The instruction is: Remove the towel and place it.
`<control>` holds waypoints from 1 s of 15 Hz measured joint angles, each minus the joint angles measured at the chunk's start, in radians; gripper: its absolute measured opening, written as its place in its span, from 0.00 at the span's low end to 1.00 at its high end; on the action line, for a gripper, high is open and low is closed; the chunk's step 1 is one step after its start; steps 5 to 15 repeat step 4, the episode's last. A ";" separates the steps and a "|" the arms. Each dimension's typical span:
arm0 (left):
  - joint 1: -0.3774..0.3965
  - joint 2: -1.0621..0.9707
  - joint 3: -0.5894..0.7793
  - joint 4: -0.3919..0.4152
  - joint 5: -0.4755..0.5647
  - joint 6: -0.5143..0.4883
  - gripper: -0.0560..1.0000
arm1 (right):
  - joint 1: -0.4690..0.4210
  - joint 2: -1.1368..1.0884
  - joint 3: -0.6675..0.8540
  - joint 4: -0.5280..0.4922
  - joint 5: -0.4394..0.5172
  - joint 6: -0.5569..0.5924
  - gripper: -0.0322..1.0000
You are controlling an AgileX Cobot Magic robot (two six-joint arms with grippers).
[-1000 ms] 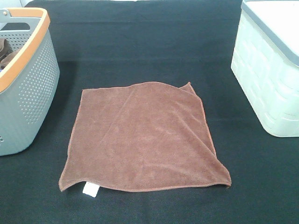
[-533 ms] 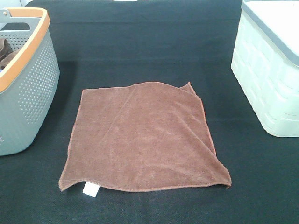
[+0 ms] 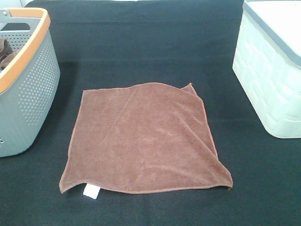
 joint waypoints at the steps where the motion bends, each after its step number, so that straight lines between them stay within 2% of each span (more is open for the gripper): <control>1: 0.000 0.000 0.000 0.000 0.000 0.000 0.70 | 0.000 0.000 0.000 0.000 0.000 0.000 0.89; 15: 0.000 0.000 0.000 0.000 0.000 0.000 0.70 | 0.000 0.000 0.000 0.000 0.000 0.000 0.89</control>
